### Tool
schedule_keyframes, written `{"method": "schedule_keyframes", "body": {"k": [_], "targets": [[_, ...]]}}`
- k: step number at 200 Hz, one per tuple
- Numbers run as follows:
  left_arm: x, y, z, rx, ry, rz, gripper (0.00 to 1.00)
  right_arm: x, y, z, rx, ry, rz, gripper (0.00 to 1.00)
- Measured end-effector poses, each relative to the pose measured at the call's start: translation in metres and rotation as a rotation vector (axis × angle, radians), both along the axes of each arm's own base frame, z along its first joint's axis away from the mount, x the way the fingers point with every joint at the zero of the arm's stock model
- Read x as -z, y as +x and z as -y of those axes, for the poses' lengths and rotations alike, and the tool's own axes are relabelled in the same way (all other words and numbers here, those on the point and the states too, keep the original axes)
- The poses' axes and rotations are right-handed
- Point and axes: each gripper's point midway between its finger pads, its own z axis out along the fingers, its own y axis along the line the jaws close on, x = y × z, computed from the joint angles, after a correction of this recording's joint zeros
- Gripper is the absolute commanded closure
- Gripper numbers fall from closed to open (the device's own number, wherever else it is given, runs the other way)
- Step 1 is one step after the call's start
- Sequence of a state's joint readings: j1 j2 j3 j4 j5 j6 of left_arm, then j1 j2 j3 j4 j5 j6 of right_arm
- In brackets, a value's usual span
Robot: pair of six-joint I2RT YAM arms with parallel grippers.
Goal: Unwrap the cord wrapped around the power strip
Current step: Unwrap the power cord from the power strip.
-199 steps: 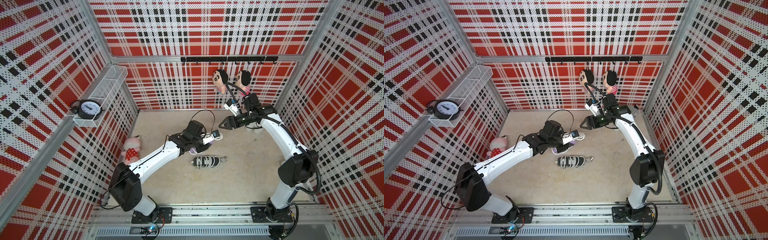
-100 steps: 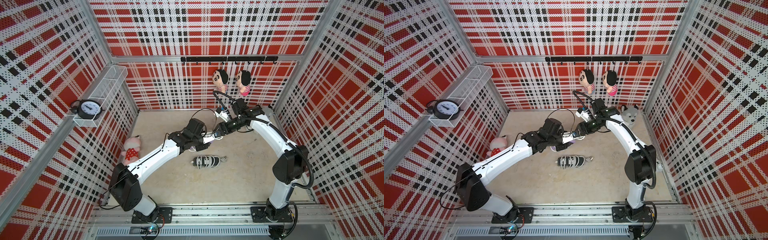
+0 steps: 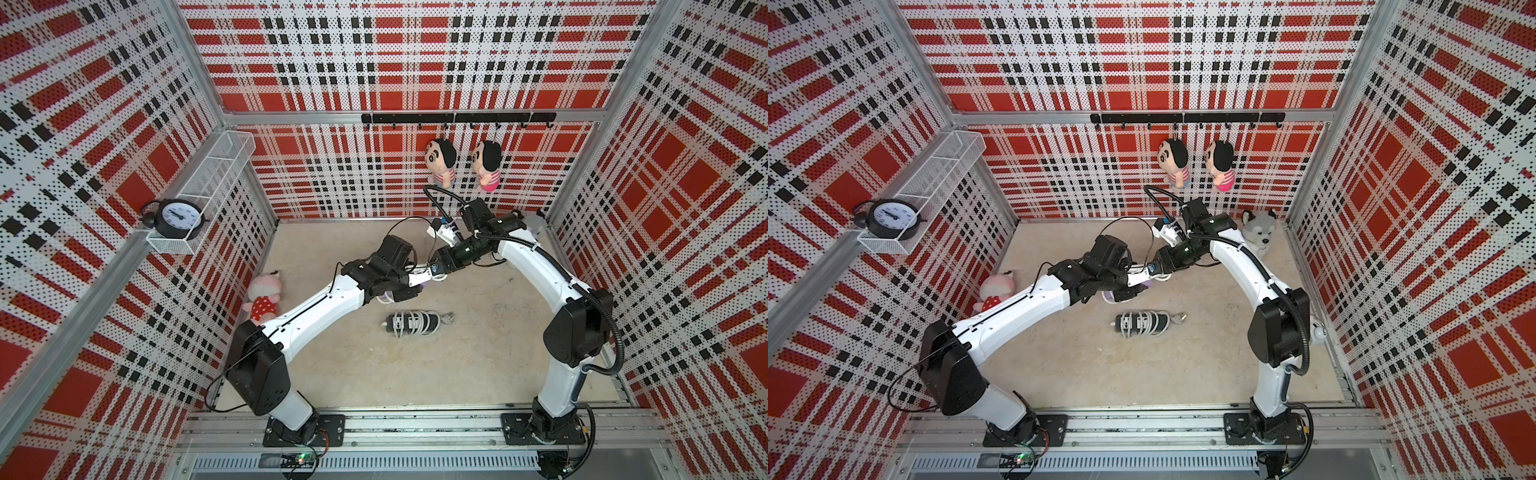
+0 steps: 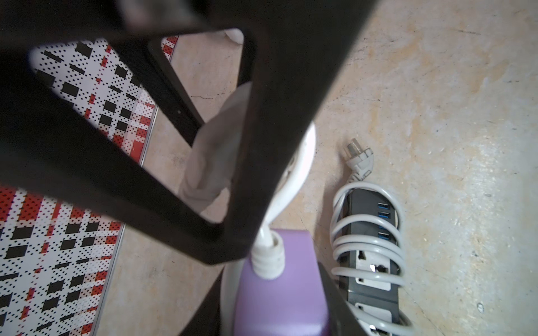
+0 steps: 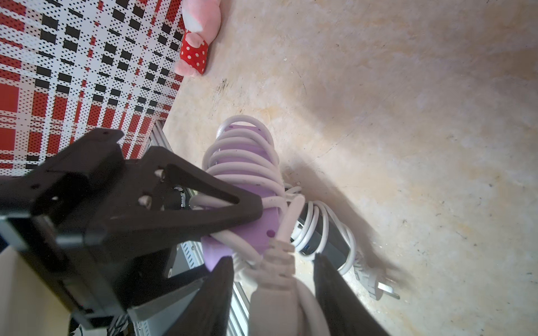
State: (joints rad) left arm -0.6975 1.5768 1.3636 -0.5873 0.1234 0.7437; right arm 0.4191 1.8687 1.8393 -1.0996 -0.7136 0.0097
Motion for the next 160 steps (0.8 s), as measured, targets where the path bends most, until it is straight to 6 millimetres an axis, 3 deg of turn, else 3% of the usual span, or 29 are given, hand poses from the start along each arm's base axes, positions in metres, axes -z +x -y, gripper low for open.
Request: {"method": "schedule_keyframes", "body": {"k": [11, 30, 44, 106, 160], "targets": [[0.001, 0.000, 0.000, 0.001, 0.003, -0.003, 1.00, 0.001, 0.000, 0.001, -0.002, -0.004, 0.003, 0.61], [0.002, -0.002, 0.000, 0.003, 0.007, -0.008, 1.00, 0.003, 0.001, 0.002, -0.004, -0.013, 0.009, 0.84], [0.004, -0.003, 0.000, 0.006, 0.014, -0.015, 1.00, 0.002, 0.001, 0.002, -0.004, -0.013, 0.011, 0.92], [0.006, -0.005, 0.005, 0.002, 0.052, 0.023, 1.00, 0.002, 0.005, 0.006, 0.045, 0.010, -0.051, 0.91], [0.004, -0.001, 0.008, -0.034, 0.131, 0.142, 1.00, 0.011, 0.015, 0.014, 0.258, 0.241, -0.387, 0.91]]}}
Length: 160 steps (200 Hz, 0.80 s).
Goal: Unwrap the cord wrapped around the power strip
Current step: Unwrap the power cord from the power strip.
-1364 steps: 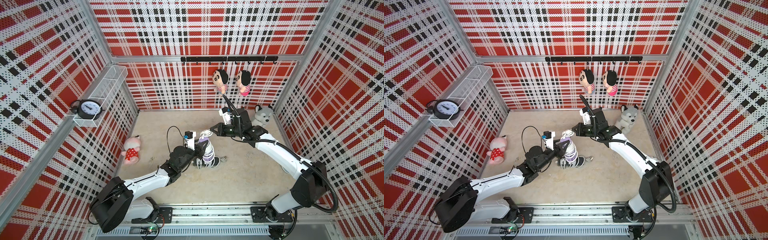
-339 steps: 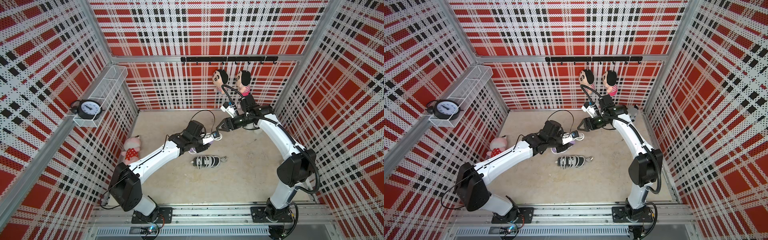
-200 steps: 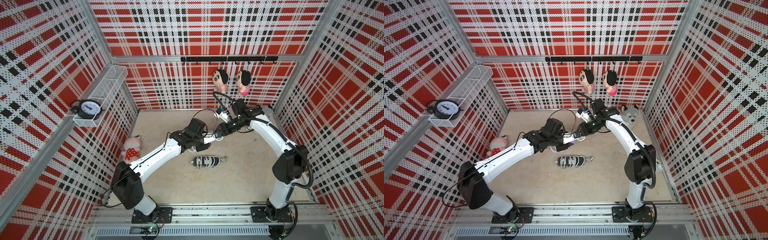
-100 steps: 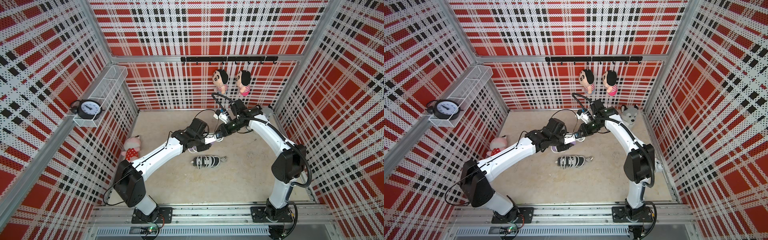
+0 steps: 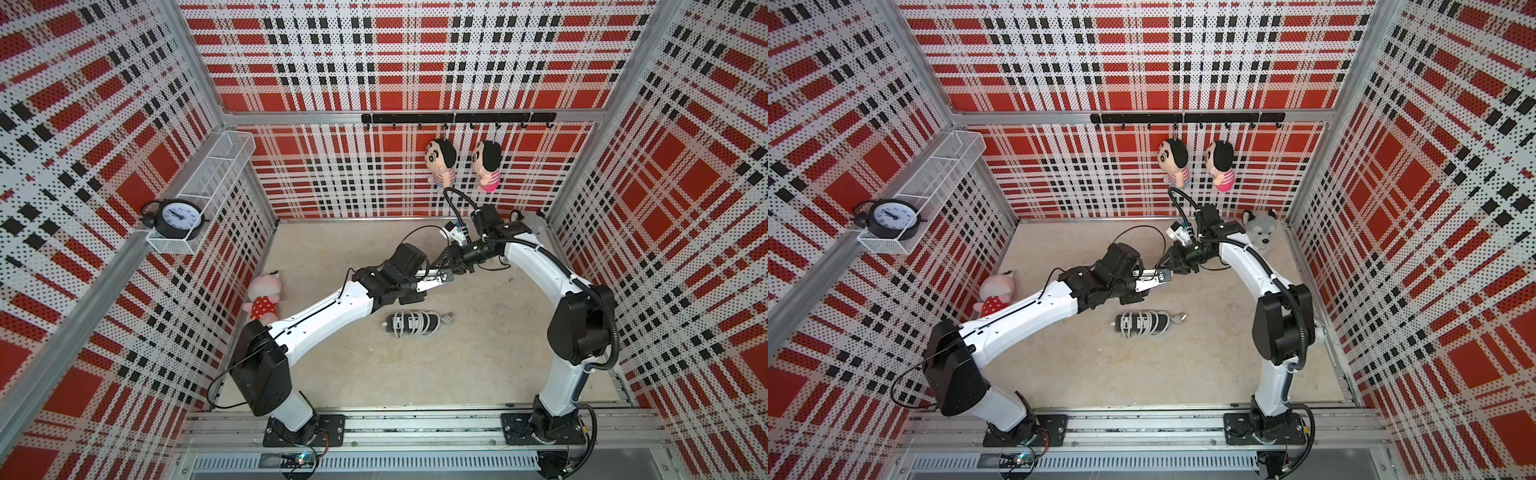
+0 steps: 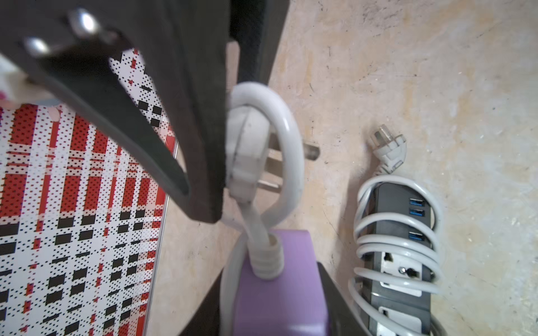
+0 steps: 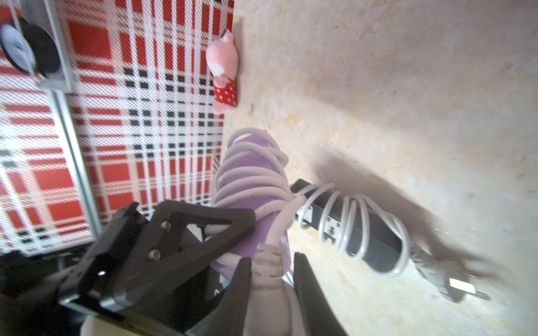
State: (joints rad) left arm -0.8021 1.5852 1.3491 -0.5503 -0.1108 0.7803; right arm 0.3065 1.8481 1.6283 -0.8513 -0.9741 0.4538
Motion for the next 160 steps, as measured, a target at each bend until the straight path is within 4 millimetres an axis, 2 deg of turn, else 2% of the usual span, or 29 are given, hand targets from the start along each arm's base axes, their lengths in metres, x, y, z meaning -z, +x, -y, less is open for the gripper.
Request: {"method": "schedule_keyframes", "body": {"k": [33, 85, 160], "targets": [[-0.002, 0.001, 0.002, 0.003, -0.015, 0.016, 1.00, -0.001, 0.003, 0.004, 0.096, 0.107, -0.085, 0.93], [-0.035, 0.002, 0.012, 0.041, -0.136, 0.079, 1.00, -0.041, 0.005, 0.014, 0.117, 0.172, 0.010, 0.95], [-0.056, -0.003, 0.014, 0.155, -0.268, 0.020, 1.00, -0.069, -0.001, 0.015, 0.012, 0.213, 0.185, 0.95]]}}
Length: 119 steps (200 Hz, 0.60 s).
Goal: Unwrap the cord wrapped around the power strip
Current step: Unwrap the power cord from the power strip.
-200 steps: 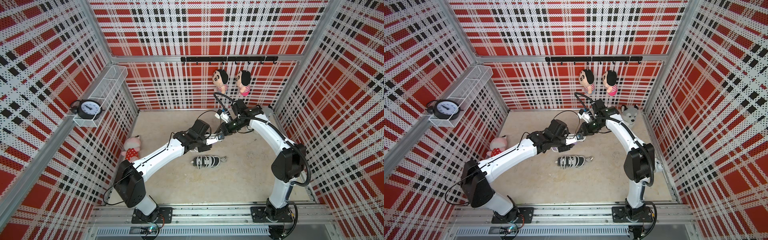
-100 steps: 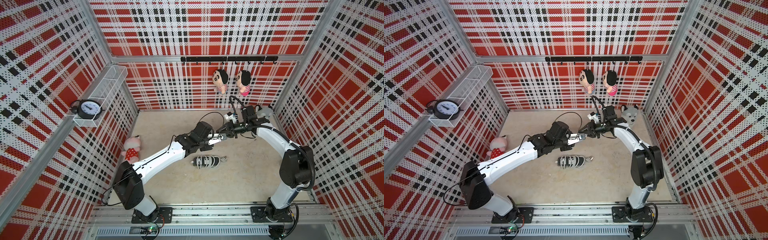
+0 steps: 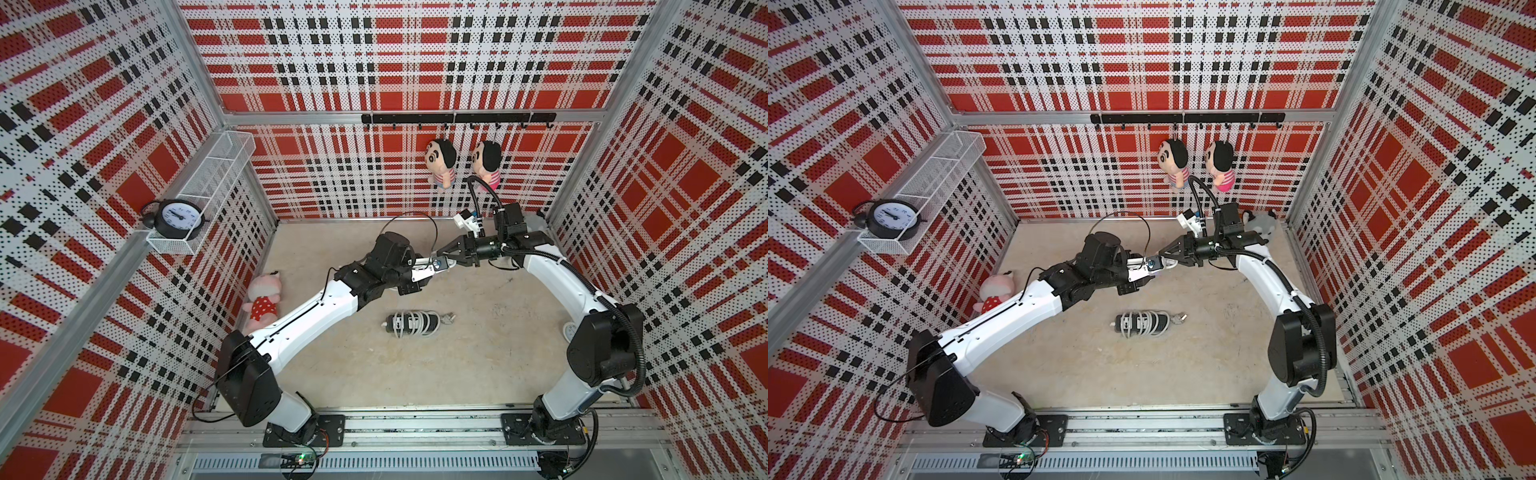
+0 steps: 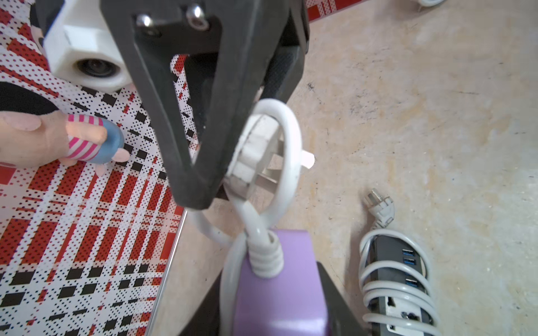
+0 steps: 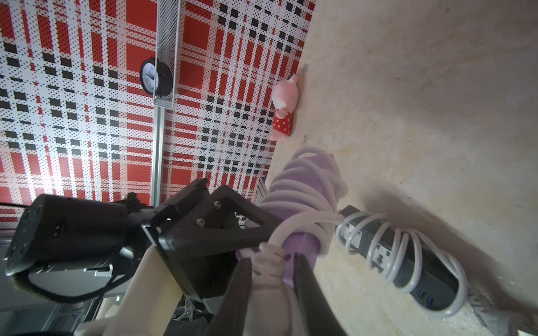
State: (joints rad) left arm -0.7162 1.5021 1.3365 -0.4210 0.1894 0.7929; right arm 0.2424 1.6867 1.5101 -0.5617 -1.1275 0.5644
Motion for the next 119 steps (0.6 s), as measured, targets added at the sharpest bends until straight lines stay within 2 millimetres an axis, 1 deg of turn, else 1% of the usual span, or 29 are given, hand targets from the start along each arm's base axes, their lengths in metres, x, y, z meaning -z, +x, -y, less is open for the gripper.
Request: {"method": "schedule_keyframes", "body": {"k": [22, 39, 61, 94, 119], "targets": [[-0.003, 0.000, 0.000, 0.004, 0.000, 0.000, 1.00, -0.005, 0.002, 0.002, -0.014, 0.086, -0.055, 0.96], [0.000, 0.001, 0.001, -0.004, 0.015, 0.006, 1.00, -0.001, 0.002, 0.004, -0.027, 0.152, -0.109, 0.96], [0.005, 0.002, 0.005, -0.014, 0.034, 0.016, 1.00, 0.002, 0.003, 0.009, -0.025, 0.182, -0.162, 0.97], [0.000, 0.009, 0.010, -0.048, 0.042, 0.081, 1.00, -0.006, 0.010, 0.015, 0.015, 0.140, -0.145, 0.96], [-0.002, 0.013, 0.014, -0.043, 0.039, 0.107, 1.00, -0.012, 0.014, 0.021, 0.056, 0.026, -0.074, 0.97]]}}
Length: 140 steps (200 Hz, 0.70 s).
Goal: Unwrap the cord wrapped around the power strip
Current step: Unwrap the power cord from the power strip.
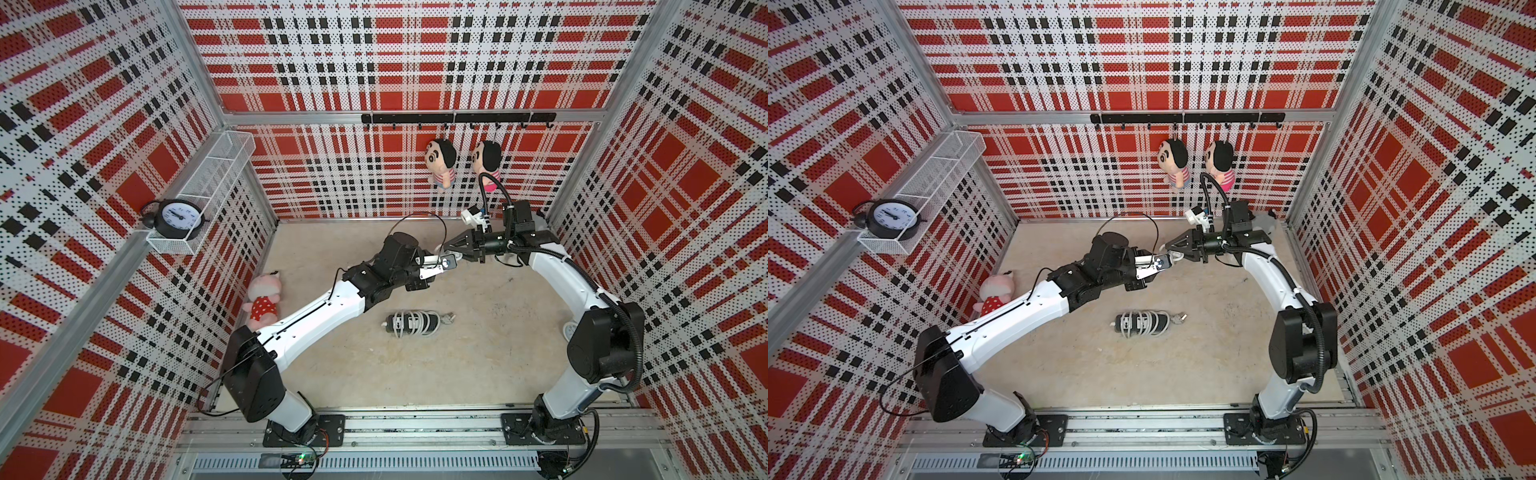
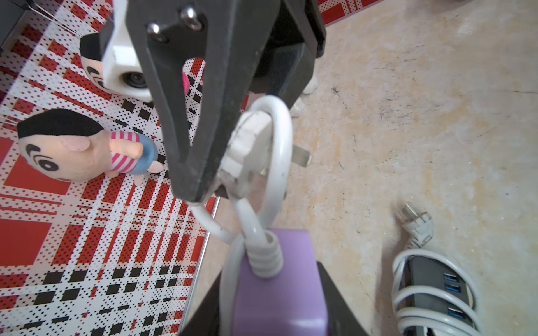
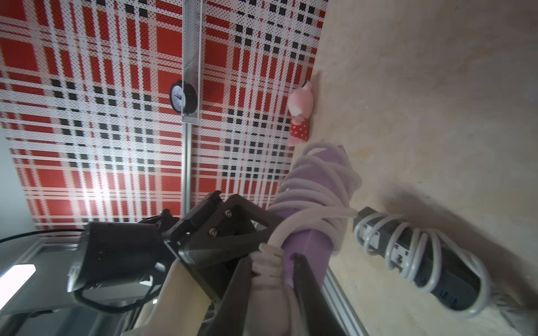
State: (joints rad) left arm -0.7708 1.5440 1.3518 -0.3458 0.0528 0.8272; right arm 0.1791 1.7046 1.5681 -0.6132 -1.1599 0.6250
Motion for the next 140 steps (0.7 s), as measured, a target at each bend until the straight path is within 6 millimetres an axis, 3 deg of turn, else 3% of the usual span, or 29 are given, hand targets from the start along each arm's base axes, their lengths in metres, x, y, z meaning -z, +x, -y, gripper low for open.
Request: {"method": "schedule_keyframes", "body": {"k": [43, 89, 140], "targets": [[0.004, -0.009, 0.017, 0.099, -0.002, -0.053, 1.00, 0.005, -0.012, 0.015, -0.027, -0.246, 0.164, 0.90], [0.038, -0.023, 0.027, 0.204, 0.108, -0.220, 1.00, 0.035, -0.026, 0.016, -0.119, -0.460, 0.274, 0.89], [0.055, -0.032, 0.025, 0.242, 0.180, -0.303, 1.00, 0.053, -0.028, 0.008, -0.160, -0.424, 0.238, 0.88]]}}
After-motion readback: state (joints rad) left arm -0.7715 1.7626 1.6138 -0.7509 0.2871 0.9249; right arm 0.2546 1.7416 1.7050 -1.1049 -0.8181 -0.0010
